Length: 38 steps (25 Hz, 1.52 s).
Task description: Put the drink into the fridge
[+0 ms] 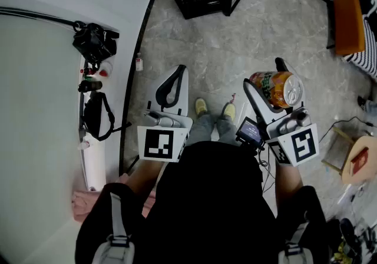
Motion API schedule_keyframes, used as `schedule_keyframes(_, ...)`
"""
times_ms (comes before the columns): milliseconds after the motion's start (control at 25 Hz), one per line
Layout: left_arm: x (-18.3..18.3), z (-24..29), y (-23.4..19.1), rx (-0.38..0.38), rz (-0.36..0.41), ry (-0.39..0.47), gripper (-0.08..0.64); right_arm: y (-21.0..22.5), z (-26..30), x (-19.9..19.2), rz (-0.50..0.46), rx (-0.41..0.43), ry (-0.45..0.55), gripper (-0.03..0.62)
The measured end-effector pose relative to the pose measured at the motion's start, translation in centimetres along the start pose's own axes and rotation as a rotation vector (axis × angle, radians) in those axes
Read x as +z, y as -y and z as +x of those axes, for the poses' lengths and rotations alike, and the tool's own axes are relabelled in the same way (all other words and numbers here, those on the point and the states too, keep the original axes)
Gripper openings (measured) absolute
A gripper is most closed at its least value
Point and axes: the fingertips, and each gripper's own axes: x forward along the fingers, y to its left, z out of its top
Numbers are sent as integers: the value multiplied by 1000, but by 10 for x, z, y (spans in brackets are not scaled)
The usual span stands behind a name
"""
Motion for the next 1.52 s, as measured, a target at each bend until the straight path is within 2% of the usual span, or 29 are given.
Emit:
schedule_keyframes(200, 13, -3, -2, -25, 20, 50, 11, -5, 6, -6, -10, -19, 18, 356)
schedule_keyframes(320, 10, 2, -5, -12, 55, 41, 11, 4, 5, -12, -3, -44, 14, 356)
schedule_keyframes(440, 7, 6, -8, -2, 11, 33, 11, 8, 4, -16, 9, -53, 1, 356)
schedule_keyframes(760, 12, -2, -16, 0, -12, 57, 11, -12, 12, -4, 2, -19, 16, 356)
schedule_keyframes(880, 14, -1, -16, 3, -2, 57, 11, -14, 17, -3, -1, -9, 8, 356)
schedule_keyframes(1120, 14, 20, -9, 16, 7, 51, 11, 10, 22, -9, 7, 10, 10, 356)
schedule_keyframes(1520, 7, 10, -12, -10, 15, 71, 11, -3, 16, -11, -9, -17, 23, 356)
